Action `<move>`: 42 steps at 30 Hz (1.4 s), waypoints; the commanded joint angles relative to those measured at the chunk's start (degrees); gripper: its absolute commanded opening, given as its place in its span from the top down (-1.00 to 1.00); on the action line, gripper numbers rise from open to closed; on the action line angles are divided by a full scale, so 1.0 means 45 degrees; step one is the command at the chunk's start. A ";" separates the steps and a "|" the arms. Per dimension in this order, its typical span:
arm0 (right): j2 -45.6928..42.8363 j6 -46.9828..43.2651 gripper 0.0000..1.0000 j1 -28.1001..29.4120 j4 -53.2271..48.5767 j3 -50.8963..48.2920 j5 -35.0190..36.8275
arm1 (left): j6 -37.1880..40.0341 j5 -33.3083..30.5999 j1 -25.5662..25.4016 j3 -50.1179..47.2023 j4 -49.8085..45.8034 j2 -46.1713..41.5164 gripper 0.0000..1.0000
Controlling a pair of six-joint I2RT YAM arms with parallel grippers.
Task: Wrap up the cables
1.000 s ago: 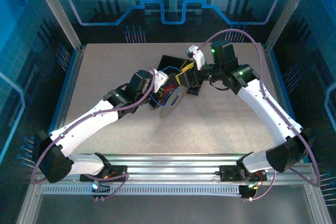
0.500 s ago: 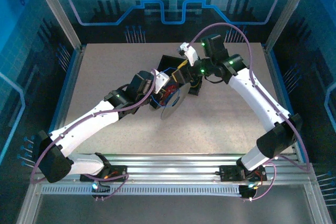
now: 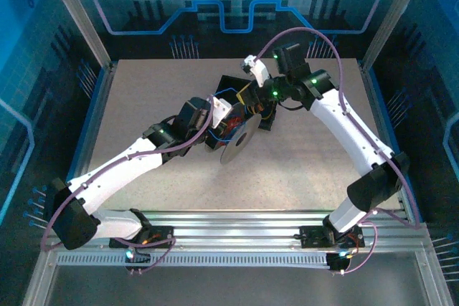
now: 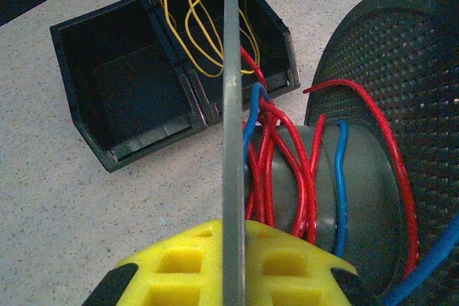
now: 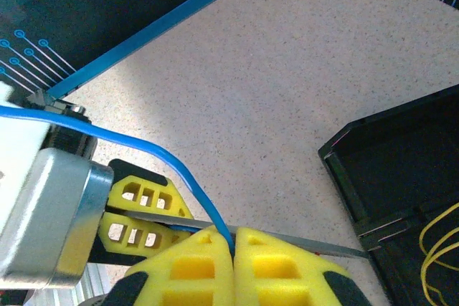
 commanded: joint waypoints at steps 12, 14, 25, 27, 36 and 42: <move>-0.5152 0.2983 1.00 -0.1947 0.6583 -0.4643 -0.0726 | -0.1018 0.0224 0.0260 0.0772 0.0263 -0.0008 1.00; -0.5324 0.3373 1.00 -0.2162 0.6956 -0.4838 -0.0365 | -0.1046 0.0381 0.0266 0.0785 0.0247 -0.0013 1.00; -0.2194 0.4772 1.00 -0.4078 0.4717 -0.1383 0.2341 | -0.1104 0.2080 0.0216 -0.0418 0.0977 -0.1501 1.00; -0.1556 0.4758 1.00 -0.4610 0.4259 -0.0980 0.2962 | -0.1185 0.2352 0.0211 -0.0604 0.1114 -0.1836 1.00; -0.0639 0.5046 1.00 -0.6559 0.3495 -0.1470 0.3571 | -0.2881 0.4675 0.0960 -0.0736 0.1833 -0.3993 1.00; -0.0704 0.4563 1.00 -0.6665 0.3482 -0.2914 0.4179 | -0.5109 0.6100 0.2953 -0.0354 0.2607 -0.5041 1.00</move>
